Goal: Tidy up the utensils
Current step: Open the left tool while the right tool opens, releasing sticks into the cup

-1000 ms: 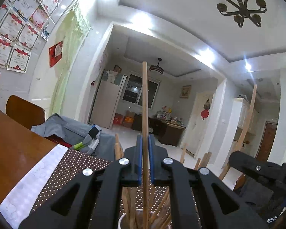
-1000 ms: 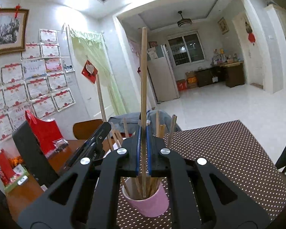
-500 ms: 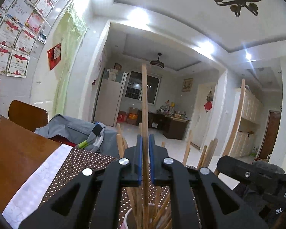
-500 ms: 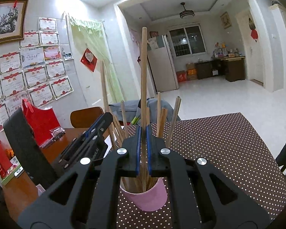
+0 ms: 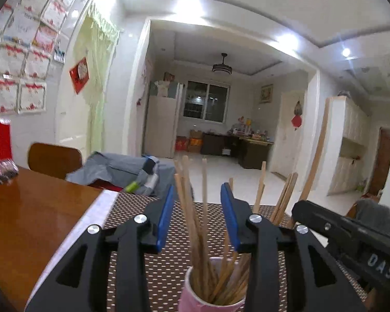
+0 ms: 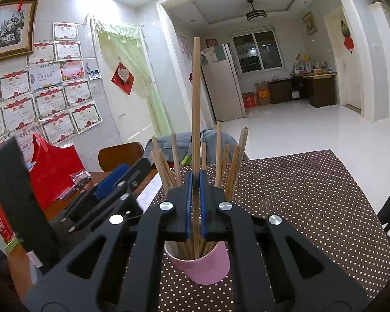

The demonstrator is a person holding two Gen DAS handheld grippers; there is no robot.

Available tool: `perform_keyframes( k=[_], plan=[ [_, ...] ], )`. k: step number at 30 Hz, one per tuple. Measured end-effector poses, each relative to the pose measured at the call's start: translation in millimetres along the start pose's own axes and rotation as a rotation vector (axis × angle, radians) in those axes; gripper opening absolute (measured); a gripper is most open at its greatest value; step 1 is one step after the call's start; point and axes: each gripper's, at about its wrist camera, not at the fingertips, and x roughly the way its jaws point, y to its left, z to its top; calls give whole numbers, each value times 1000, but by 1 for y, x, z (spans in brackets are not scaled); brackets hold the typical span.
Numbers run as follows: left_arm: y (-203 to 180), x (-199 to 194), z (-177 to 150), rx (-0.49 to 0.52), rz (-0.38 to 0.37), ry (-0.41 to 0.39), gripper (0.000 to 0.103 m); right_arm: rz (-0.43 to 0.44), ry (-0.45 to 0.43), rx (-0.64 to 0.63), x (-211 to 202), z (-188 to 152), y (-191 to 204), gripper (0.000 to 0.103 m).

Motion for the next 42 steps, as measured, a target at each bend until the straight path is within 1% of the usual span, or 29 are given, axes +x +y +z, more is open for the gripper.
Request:
perform_keyframes(
  k=[3,7,14,21,28,30,34,42],
  plan=[
    [-1,-7,-1,40,33,-7,38,2,2,-1,-1,0,0,6],
    [-1,-10,0,75,72,-10,46,-1,10,-9,0,-1,2,6],
    [4,-11,4,51,77,1,51,-14,27,-1,3,-4,0,7],
    [3,-13,6,56,82,1,52,-21,34,-6,3,-3,-1,7],
    [2,-16,9,83,96,-6,52,-29,37,-3,3,-2,0,7],
    [2,-16,10,85,99,-4,52,-31,37,4,3,-2,-1,9],
    [3,-17,11,81,98,-3,52,-37,28,6,1,-1,-3,17],
    [2,-23,17,101,100,-2,52,-33,5,2,-8,3,-1,17]
  ],
)
